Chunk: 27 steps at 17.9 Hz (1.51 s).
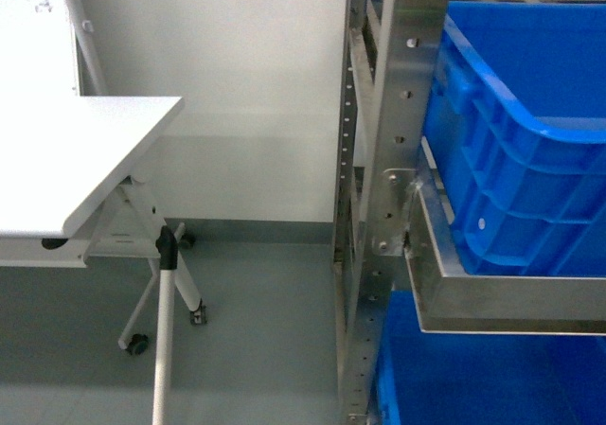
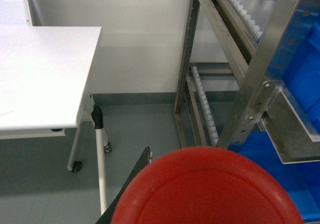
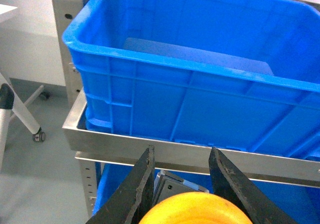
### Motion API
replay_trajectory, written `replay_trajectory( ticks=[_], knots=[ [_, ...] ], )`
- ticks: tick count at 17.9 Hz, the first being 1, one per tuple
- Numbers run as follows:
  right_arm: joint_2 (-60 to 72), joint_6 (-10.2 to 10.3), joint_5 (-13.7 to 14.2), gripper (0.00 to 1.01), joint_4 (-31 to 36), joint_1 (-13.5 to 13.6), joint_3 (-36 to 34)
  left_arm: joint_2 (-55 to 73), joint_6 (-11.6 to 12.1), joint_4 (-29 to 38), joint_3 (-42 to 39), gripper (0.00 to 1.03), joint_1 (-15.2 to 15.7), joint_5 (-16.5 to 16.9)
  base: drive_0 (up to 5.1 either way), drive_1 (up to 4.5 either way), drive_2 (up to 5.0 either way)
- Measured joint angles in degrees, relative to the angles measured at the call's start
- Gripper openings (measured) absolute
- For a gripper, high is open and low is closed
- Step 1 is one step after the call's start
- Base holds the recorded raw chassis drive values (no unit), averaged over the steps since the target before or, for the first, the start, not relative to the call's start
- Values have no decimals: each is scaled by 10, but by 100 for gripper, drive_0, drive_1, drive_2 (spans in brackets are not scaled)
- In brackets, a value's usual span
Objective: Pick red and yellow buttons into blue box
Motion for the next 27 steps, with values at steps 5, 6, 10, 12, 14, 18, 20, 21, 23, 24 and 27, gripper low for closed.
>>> replay_trajectory(
  ticks=[5,6,10,12,14,18,20,21,23,24,27],
  knots=[
    [0,0,0,30,0,0,0,0,0,1,0,25,0,-1,501,-244,-244],
    [0,0,0,30,0,0,0,0,0,-1,0,25,0,-1,507,-239,-239],
    [0,0,0,30,0,0,0,0,0,0,0,25,0,0,507,-239,-239],
    [0,0,0,30,0,0,0,0,0,0,0,25,0,0,500,-246,-246],
    [0,0,0,30,0,0,0,-1,0,1,0,25,0,0,511,-234,-234],
    [0,0,0,30,0,0,0,0,0,0,0,25,0,0,518,-228,-228],
    [0,0,0,30,1,0,0,-1,0,1,0,25,0,-1,502,-243,-243],
    [0,0,0,30,0,0,0,0,0,-1,0,25,0,0,506,-239,-239],
    [0,0,0,30,1,0,0,0,0,0,0,25,0,0,508,-238,-238],
    [0,0,0,30,0,0,0,0,0,1,0,25,0,0,512,-233,-233],
    [0,0,0,30,1,0,0,-1,0,1,0,25,0,-1,512,-234,-234]
  ],
)
